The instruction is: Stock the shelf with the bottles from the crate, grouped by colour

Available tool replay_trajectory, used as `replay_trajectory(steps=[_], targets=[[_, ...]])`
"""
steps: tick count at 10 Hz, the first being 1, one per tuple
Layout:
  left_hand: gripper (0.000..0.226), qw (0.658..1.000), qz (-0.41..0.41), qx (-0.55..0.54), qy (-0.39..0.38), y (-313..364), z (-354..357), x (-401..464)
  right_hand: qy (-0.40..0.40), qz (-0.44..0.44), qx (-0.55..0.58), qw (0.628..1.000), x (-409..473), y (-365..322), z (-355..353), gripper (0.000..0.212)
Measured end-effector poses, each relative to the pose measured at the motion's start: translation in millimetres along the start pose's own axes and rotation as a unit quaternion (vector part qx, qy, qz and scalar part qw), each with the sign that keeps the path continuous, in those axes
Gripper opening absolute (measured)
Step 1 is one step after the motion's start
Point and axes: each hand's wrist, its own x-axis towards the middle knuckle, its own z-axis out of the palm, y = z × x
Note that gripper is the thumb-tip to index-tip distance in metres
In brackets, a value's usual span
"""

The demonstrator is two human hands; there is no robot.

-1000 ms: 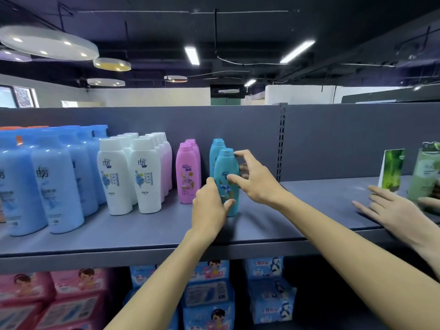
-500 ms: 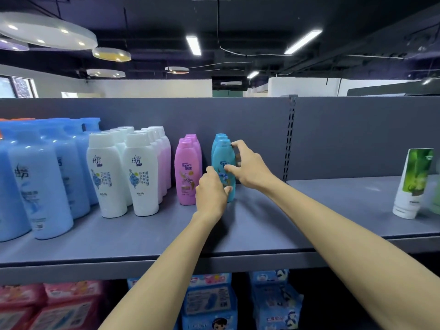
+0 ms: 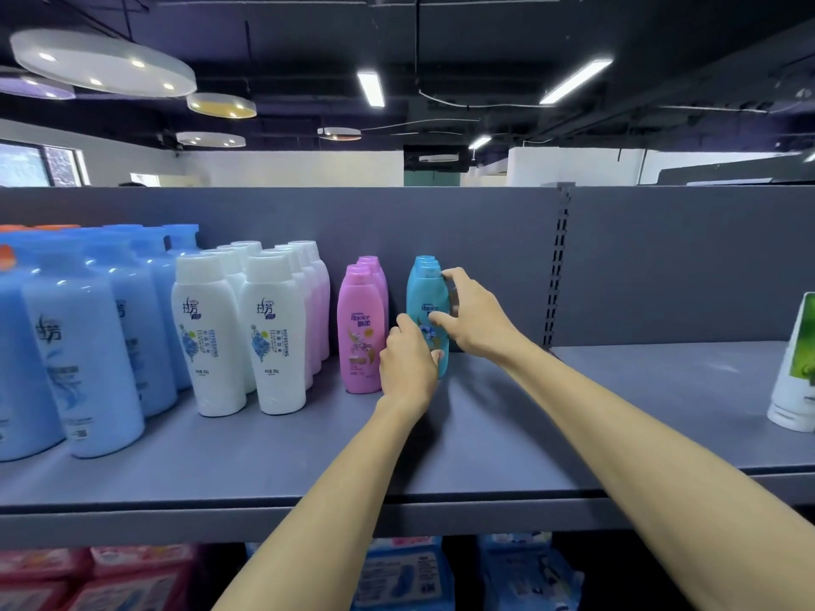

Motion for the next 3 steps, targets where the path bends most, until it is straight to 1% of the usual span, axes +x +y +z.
replay_trajectory(steps=[1,2,3], targets=[[0.041,1.0,-0.001,0.002,-0.004,0.5,1.2,0.3,0.008,0.006,0.004,1.0,2.9,3.2,3.5,0.045],[0.041,0.999,-0.006,0.021,-0.031,-0.2,-2.7,-6.5,0.017,0.017,0.003,1.0,-6.3,-1.6,6.2,0.047],[0.04,0.998,0.007,0.05,-0.024,-4.1,-7.5,-20.9,0.055,0.041,0.013,0.998,-16.5,-7.7,7.4,0.053]])
